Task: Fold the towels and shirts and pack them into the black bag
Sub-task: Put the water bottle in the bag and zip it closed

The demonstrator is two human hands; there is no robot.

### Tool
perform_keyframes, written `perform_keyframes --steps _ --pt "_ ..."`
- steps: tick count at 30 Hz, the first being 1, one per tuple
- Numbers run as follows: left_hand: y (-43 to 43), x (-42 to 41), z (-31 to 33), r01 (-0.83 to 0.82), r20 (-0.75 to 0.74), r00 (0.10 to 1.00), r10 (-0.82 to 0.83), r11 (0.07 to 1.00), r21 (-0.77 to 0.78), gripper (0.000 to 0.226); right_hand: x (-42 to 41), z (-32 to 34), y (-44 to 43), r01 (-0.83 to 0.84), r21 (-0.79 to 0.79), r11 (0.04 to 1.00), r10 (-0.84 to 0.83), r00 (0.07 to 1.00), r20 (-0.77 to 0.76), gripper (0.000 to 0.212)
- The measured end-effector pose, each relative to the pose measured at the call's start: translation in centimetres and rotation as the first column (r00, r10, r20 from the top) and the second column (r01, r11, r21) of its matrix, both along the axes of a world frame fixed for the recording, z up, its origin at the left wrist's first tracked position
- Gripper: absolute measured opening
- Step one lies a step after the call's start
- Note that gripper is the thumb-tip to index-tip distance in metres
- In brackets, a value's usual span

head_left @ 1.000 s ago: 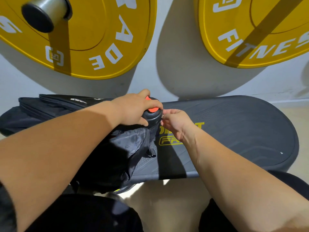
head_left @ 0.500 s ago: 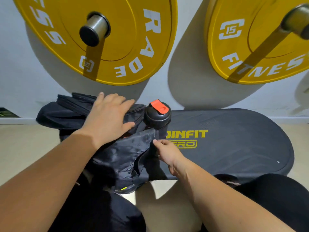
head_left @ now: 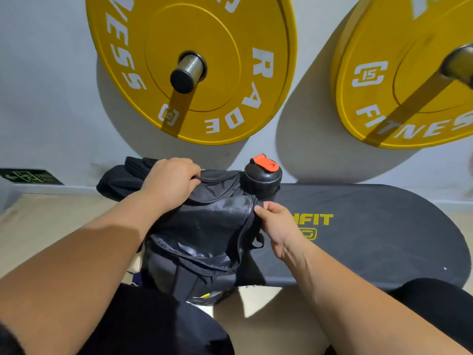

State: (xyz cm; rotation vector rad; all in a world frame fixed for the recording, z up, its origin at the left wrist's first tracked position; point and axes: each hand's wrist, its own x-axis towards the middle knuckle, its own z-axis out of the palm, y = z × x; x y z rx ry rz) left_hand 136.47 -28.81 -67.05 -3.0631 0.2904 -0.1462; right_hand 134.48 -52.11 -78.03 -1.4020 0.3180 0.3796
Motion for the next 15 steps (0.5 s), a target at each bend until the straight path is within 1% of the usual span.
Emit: perform_keyframes --steps 3,6,9,12,15 --pt "-1.9 0.9 0.7 -0.070 0.080 0.992 0.095 0.961 -0.267 0.013 0.6 2.0 -0.2 0.034 0.061 0.998 -0.033 0.999 -0.010 0.018" --pt "-5.4 2.2 1.8 -0.086 0.123 0.980 0.155 0.895 -0.438 0.014 1.7 4.8 -1.6 0.097 0.185 0.978 -0.102 0.995 0.019 0.012" --pt "-9.5 3.8 2.8 -0.100 0.116 0.976 0.184 0.853 -0.512 0.020 2.5 7.2 -5.0 0.164 0.230 0.959 -0.179 0.983 0.044 0.011" --pt "-14.3 5.7 4.1 -0.114 0.083 0.978 0.193 0.819 -0.562 0.021 3.0 8.2 -9.7 0.231 0.183 0.956 -0.246 0.967 0.068 0.014" --pt "-19.9 6.8 4.9 -0.099 0.056 0.986 0.157 0.820 -0.564 0.024 2.7 8.4 -14.8 0.326 0.134 0.936 -0.336 0.940 0.063 0.017"
